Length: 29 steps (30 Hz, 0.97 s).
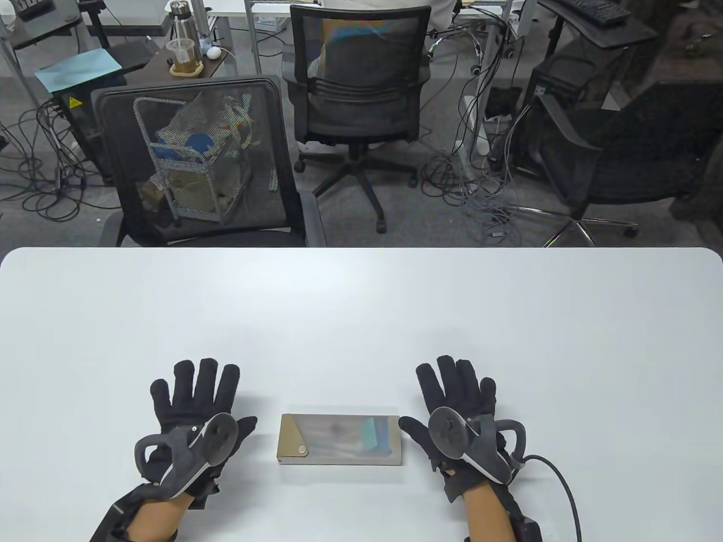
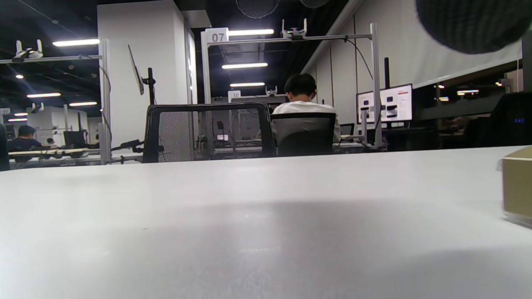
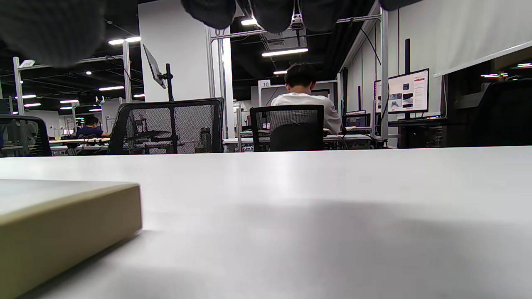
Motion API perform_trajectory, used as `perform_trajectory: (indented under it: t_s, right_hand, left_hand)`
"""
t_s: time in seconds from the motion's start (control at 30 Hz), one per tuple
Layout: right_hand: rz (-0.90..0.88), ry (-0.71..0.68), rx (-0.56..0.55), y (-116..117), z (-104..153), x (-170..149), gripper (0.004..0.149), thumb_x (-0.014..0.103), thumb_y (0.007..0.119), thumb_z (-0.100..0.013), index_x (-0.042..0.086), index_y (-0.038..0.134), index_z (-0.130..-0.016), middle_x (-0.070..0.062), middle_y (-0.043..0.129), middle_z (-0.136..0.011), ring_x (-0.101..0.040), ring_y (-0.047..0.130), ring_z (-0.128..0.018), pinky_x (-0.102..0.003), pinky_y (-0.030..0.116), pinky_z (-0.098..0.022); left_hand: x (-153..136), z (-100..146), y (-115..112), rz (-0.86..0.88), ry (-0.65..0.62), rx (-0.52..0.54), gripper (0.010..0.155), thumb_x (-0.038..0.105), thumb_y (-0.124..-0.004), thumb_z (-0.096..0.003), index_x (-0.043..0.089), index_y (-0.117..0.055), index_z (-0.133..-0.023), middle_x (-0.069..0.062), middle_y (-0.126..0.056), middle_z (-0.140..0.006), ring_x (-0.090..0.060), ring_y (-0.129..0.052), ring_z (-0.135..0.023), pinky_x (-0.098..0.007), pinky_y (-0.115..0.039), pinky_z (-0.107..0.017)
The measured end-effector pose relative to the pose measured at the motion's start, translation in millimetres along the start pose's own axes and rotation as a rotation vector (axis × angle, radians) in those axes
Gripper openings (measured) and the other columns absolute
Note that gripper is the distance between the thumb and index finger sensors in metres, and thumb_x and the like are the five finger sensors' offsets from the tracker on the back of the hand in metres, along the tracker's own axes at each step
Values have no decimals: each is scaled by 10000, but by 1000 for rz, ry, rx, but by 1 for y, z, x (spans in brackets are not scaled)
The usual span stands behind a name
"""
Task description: Pack snap-button pull-out pencil case
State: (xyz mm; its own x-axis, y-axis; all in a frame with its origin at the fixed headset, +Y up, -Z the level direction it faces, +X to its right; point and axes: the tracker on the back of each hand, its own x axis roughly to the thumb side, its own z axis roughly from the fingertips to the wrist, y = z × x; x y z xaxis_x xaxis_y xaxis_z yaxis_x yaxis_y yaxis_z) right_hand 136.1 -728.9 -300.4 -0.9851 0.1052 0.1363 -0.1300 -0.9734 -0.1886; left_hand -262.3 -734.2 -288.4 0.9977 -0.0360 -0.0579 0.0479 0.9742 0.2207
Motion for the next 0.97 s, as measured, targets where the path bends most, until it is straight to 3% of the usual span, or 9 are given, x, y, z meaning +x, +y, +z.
perform_trajectory:
  t_s: [0.97]
  right_hand:
    - [-6, -27, 15, 5, 1, 9, 864, 762, 645, -373, 394, 356, -1100, -17, 336, -1225, -356, 385, -1102, -668, 371, -736]
  left_hand:
    - [-1, 2, 0, 1, -4, 20, 950, 740, -723, -302, 488, -309, -1118, 98, -309, -1248, -330, -225, -1217, -675, -159, -822]
